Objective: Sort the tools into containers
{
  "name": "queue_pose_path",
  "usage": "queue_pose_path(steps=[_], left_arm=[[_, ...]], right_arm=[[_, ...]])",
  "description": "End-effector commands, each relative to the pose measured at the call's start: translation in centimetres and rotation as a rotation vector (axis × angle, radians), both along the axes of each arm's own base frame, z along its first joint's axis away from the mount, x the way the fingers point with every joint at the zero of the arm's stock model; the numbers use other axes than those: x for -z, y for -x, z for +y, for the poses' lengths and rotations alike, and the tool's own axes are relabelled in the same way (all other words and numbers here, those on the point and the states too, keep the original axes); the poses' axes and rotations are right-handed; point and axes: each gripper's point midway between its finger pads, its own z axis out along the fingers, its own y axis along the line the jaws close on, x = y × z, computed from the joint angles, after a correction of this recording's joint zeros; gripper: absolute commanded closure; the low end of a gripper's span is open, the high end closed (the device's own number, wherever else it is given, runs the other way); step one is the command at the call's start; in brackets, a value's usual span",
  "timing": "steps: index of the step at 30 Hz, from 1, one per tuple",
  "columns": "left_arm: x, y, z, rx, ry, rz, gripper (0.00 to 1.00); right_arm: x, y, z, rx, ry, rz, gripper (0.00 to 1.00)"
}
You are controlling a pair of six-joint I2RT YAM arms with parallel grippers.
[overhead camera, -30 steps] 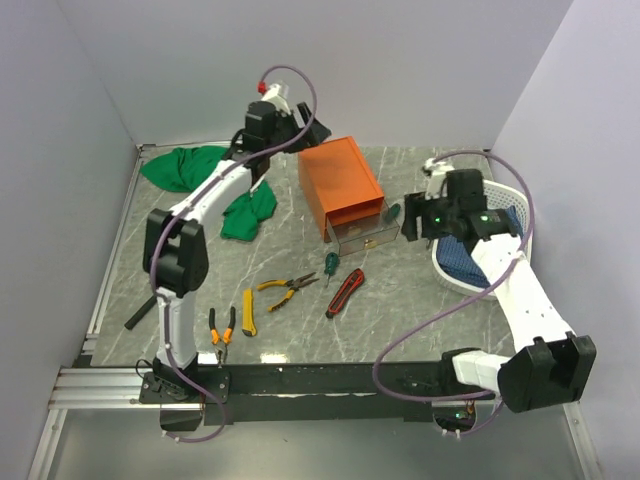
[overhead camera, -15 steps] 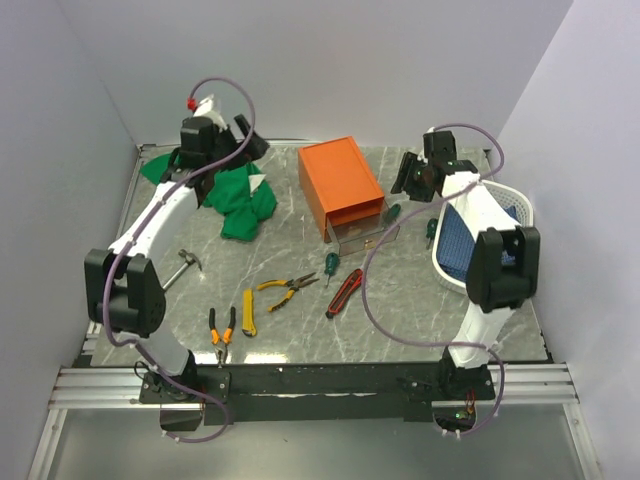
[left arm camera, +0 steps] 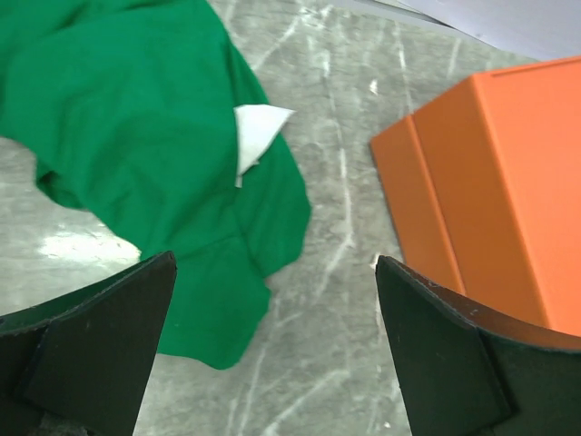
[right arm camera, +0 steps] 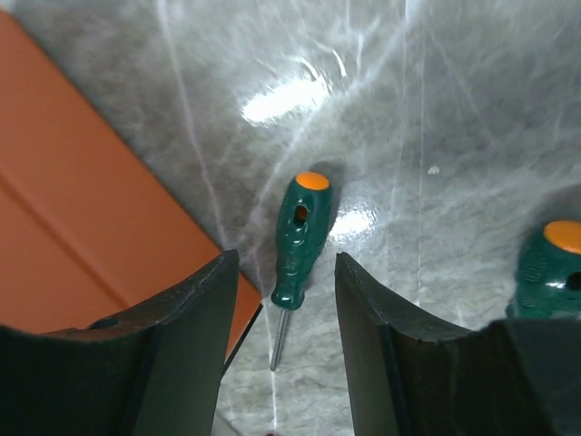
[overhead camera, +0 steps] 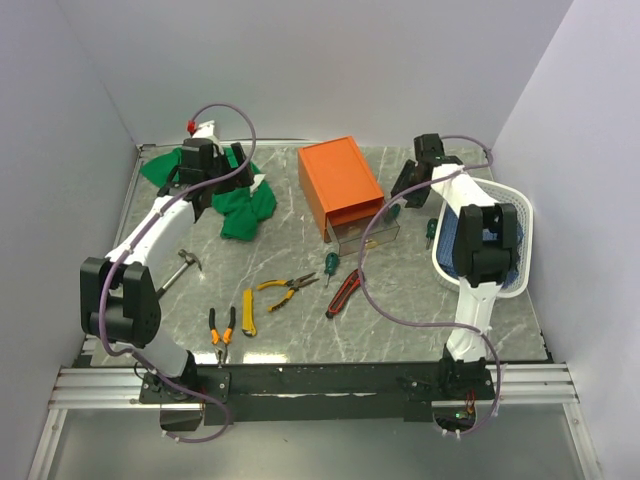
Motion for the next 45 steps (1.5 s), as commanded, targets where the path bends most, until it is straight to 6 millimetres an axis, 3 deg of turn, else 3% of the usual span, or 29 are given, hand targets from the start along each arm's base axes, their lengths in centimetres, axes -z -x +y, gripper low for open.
queue_pose_path(steps=[1, 5, 7, 15, 18, 20, 21, 24, 25, 31, 32, 35, 38, 40, 42, 43, 44, 45], left_arm=[[0.0, -0.3, 1.5, -0.034, -0.069, -0.018, 0.02], [0.8, -0.6, 1.8, -0.042, -0.090, -0.007, 0.01], [1.1, -0.8, 2.0, -0.048, -0.098, -0.004, 0.01], [-0.7, -3.7, 2.6, -0.080, -0.152, -0.070, 0.01], [-0.8, -3.7, 2.5, -0.073, -0.155, -0.077, 0.01], [-0.6, -3.6, 2.5, -0.073, -0.156, -0.074, 0.01], [-0.7, -3.5, 2.4, -0.069, -0.154, -0.076, 0.01], [-1.1, -3.4, 2.1, -0.066, -0.135, -0.088, 0.01], [-1.3, -3.4, 2.0, -0.063, -0.127, -0.095, 0.01], [-3.0, -3.4, 0.0, 0.011, -0.039, -0.145, 0.01], [-3.2, -3.3, -0.3, 0.024, -0.022, -0.149, 0.01], [-3.7, -2.6, -1.0, 0.051, 0.017, -0.159, 0.01], [-4.3, -1.8, -1.1, 0.052, 0.043, -0.171, 0.01], [-4.7, -1.0, -1.1, 0.056, 0.055, -0.183, 0.01], [-5.0, -0.3, -1.1, 0.058, 0.066, -0.190, 0.01], [-5.0, 0.0, -1.1, 0.057, 0.074, -0.188, 0.01], [-4.9, 0.3, -1.2, 0.061, 0.080, -0.187, 0.01], [-4.9, 0.6, -1.2, 0.065, 0.087, -0.187, 0.01]], right_arm=[[0.7, -0.4, 0.7, 0.047, 0.025, 0.017, 0.46], [1.8, -0.8, 1.3, 0.044, 0.023, 0.036, 0.47], [2.8, -1.0, 0.7, 0.074, 0.057, 0.049, 0.47], [4.5, -0.8, -0.7, 0.131, 0.112, 0.093, 0.52], [5.3, -0.7, -0.7, 0.113, 0.117, 0.103, 0.71], [5.0, -1.2, -0.7, 0.111, 0.118, 0.088, 0.76], [4.5, -1.5, -0.8, 0.104, 0.125, 0.075, 0.84], [1.2, -3.1, -1.8, 0.117, 0.136, -0.013, 1.00], [-0.1, -3.9, -2.2, 0.123, 0.142, -0.059, 1.00], [-13.2, -8.3, -4.2, 0.068, 0.249, -0.447, 1.00], [-15.9, -8.2, -4.2, 0.053, 0.257, -0.506, 1.00], [-20.5, -6.7, -3.7, -0.004, 0.246, -0.589, 1.00], [-22.7, -3.8, -2.7, -0.025, 0.173, -0.607, 1.00], [-23.2, -1.9, -1.8, -0.032, 0.108, -0.598, 1.00], [-23.3, 0.7, -0.3, -0.087, 0.041, -0.590, 1.00], [-21.8, 1.8, 0.4, -0.104, 0.029, -0.555, 1.00], [-22.7, 3.1, 0.8, -0.093, -0.001, -0.570, 1.00], [-22.2, 3.7, 1.0, -0.089, -0.020, -0.557, 1.00]])
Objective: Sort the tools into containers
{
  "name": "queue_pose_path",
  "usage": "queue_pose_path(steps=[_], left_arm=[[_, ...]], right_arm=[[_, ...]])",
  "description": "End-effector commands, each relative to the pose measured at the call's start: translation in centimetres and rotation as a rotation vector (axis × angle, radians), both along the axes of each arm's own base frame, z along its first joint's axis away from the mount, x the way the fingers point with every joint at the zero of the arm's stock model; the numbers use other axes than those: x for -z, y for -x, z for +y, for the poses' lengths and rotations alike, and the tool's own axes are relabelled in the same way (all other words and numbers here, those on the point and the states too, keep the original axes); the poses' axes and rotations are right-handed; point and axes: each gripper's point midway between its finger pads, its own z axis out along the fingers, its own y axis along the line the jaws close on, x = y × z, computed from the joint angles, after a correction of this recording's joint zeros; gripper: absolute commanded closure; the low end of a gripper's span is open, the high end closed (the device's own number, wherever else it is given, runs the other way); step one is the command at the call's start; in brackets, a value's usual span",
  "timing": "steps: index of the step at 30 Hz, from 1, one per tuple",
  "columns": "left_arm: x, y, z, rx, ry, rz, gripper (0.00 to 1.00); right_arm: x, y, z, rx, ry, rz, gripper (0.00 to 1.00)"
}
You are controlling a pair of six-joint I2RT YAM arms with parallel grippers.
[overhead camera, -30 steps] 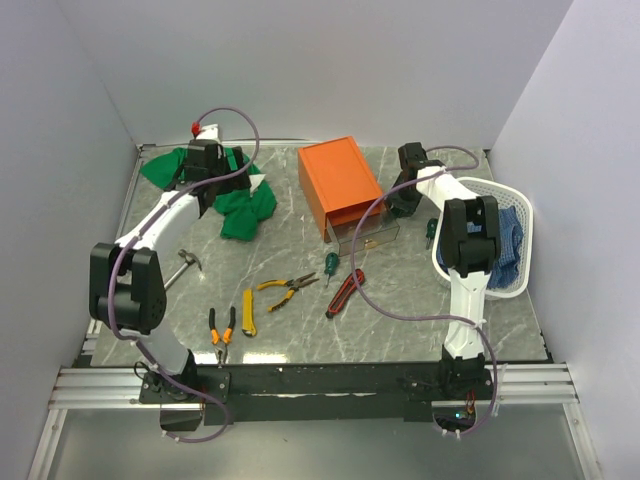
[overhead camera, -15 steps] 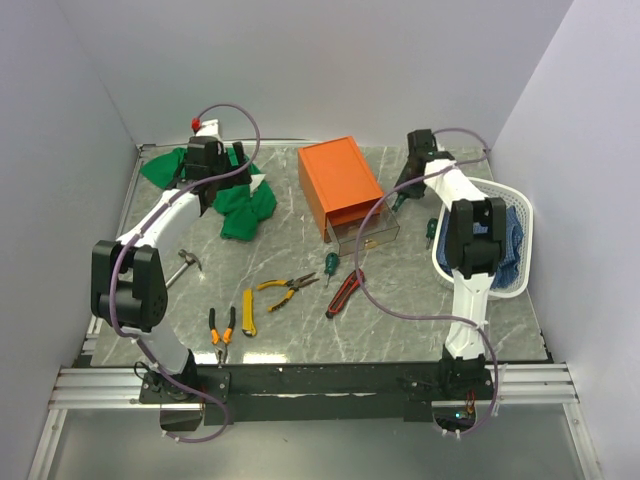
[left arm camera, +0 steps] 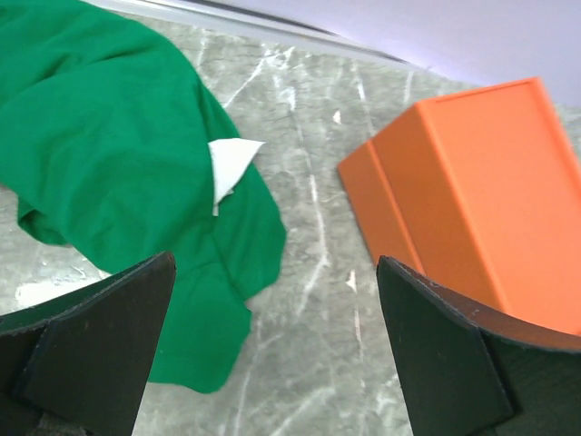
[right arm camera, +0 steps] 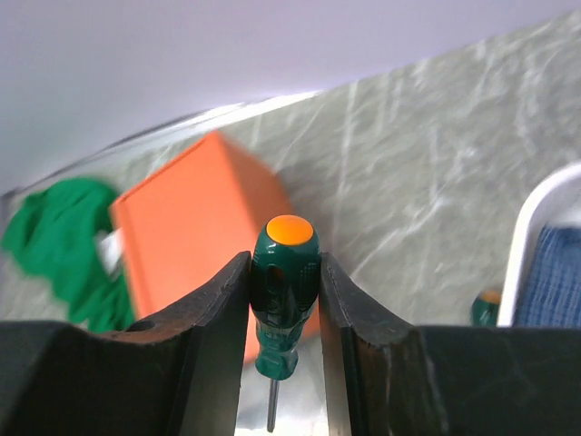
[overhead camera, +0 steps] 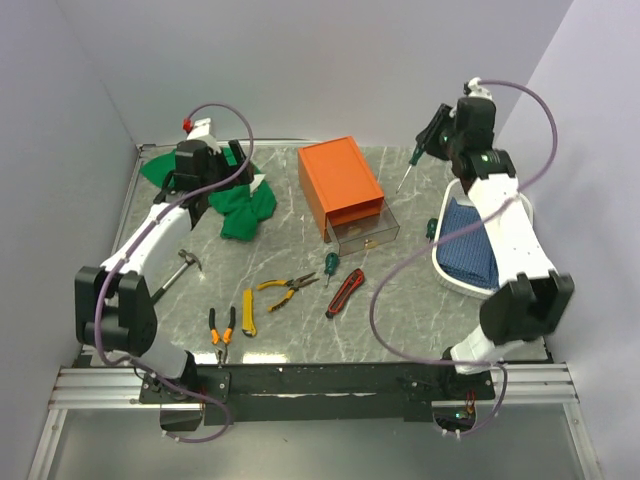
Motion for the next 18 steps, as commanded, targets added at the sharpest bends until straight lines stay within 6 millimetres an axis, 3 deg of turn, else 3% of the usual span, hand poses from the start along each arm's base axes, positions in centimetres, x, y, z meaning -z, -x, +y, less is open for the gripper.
queue_pose_path(steps=[1, 7, 8, 12, 18], left_arm=[[-2.9, 1.3, -0.8, 0.029, 0.075, -0.074, 0.01], [-2.8, 2.4, -1.0, 0.040, 0.111, -0.066, 0.01], [-2.5, 2.6, -1.0, 0.043, 0.116, -0.057, 0.01], [-3.5, 3.0, -0.7, 0.043, 0.137, -0.089, 0.01], [-3.7, 4.0, 1.3, 0.000, 0.166, -0.092, 0.01]], right_arm=[[3.3, 4.2, 2.9, -0.079, -0.109, 0.102, 1.00], [6.3, 5.8, 3.6, -0.003, -0.138, 0.164, 1.00], [6.7, 6.0, 4.5, -0.011, -0.138, 0.177, 1.00], [7.5, 5.1, 5.5, 0.005, -0.145, 0.201, 1.00], [8.8, 4.5, 6.5, 0.009, -0.144, 0.242, 1.00]])
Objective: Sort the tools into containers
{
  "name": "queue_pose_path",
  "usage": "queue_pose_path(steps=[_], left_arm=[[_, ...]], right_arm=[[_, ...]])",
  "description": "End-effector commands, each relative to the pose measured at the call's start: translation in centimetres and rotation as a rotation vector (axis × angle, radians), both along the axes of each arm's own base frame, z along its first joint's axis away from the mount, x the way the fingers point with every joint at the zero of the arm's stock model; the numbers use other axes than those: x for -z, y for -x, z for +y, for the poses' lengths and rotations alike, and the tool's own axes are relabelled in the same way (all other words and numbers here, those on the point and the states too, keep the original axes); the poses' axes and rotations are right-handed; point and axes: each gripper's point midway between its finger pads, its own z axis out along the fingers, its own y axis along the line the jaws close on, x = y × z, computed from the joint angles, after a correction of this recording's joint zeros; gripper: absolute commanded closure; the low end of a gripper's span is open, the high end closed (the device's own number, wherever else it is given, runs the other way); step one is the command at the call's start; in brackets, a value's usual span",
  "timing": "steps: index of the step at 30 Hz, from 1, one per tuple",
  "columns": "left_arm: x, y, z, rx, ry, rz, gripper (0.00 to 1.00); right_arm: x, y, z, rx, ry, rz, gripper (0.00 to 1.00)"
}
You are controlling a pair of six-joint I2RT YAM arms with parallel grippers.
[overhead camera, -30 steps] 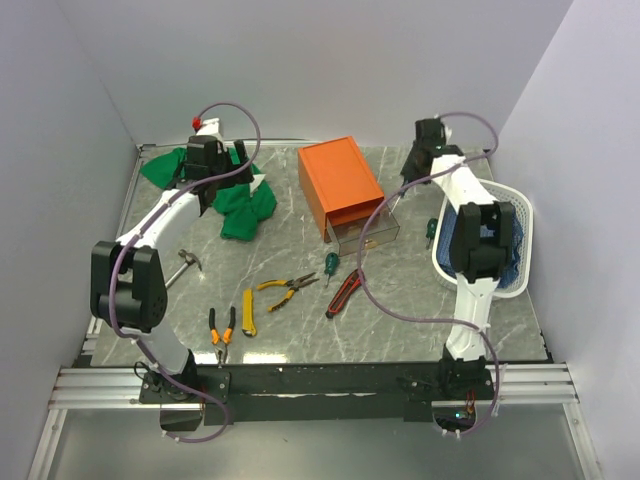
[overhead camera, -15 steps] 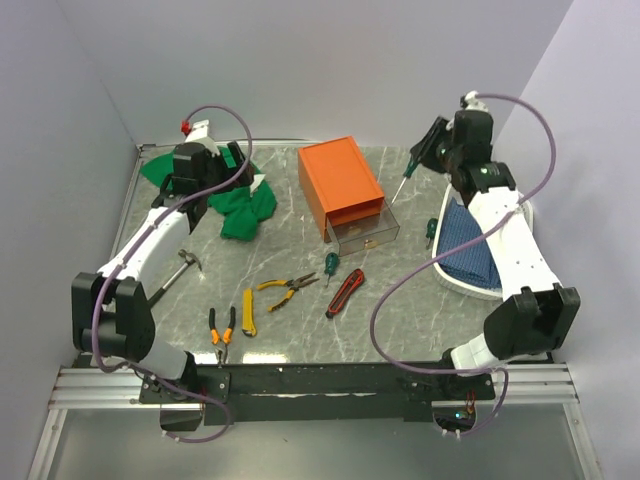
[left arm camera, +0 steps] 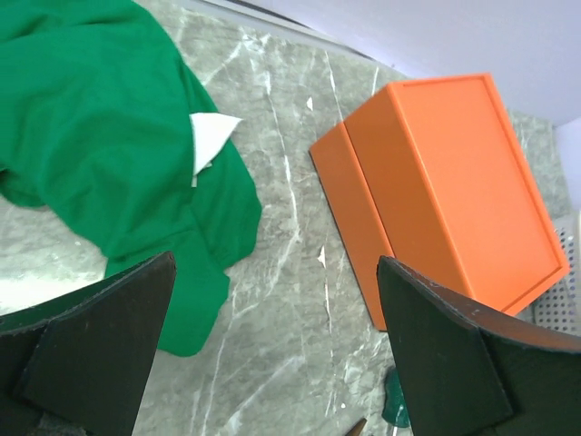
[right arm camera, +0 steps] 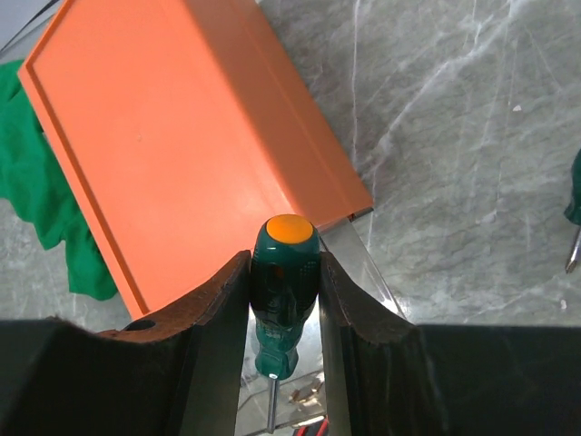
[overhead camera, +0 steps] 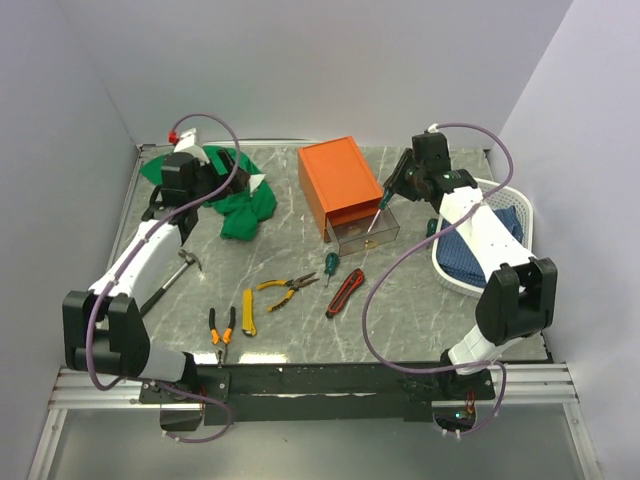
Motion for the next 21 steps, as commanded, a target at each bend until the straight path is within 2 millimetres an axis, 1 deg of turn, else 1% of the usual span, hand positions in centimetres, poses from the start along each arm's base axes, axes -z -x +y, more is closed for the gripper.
queue_pose_path(steps=[1, 2, 3, 4, 6, 7, 12, 15, 17, 19, 21], left_arm=[[-3.1, 0.6, 1.7, -0.035, 0.063, -0.081, 0.01], [-2.7, 0.8, 2.1, -0.042, 0.070, -0.071, 0.01], [-2.9, 0.9, 2.4, -0.050, 0.077, -0.074, 0.01], [-2.8, 0.9, 3.1, -0.069, 0.088, -0.070, 0.01], [-2.6, 1.1, 3.5, -0.081, 0.099, -0.067, 0.02], [-2.6, 1.1, 3.9, -0.091, 0.107, -0.065, 0.02], [-2.6, 1.1, 4.2, -0.096, 0.119, -0.059, 0.02], [-2.7, 1.0, 4.3, -0.100, 0.127, -0.059, 0.02], [-2.8, 1.0, 4.4, -0.102, 0.129, -0.061, 0.02], [-3.0, 0.9, 4.4, -0.101, 0.131, -0.063, 0.02], [-2.9, 0.8, 4.3, -0.098, 0.133, -0.059, 0.02]], right_arm=[[-1.2, -0.9, 0.6, 0.035, -0.010, -0.031, 1.00], [-0.9, -0.7, 0.6, 0.047, -0.007, -0.019, 1.00], [-0.5, -0.5, 0.8, 0.050, -0.008, -0.008, 1.00], [0.5, 0.2, 0.9, 0.054, -0.002, 0.025, 1.00], [1.5, 0.7, 1.0, 0.094, -0.016, 0.064, 1.00], [2.1, 1.1, 1.5, 0.088, -0.019, 0.084, 1.00], [2.3, 1.3, 2.4, 0.102, -0.037, 0.108, 1.00], [2.3, 1.0, 2.3, 0.121, -0.027, 0.113, 1.00], [2.7, 1.1, 2.0, 0.152, -0.026, 0.130, 1.00], [3.5, 1.5, 1.1, 0.232, -0.016, 0.170, 1.00], [3.7, 1.6, 0.9, 0.256, -0.021, 0.181, 1.00]])
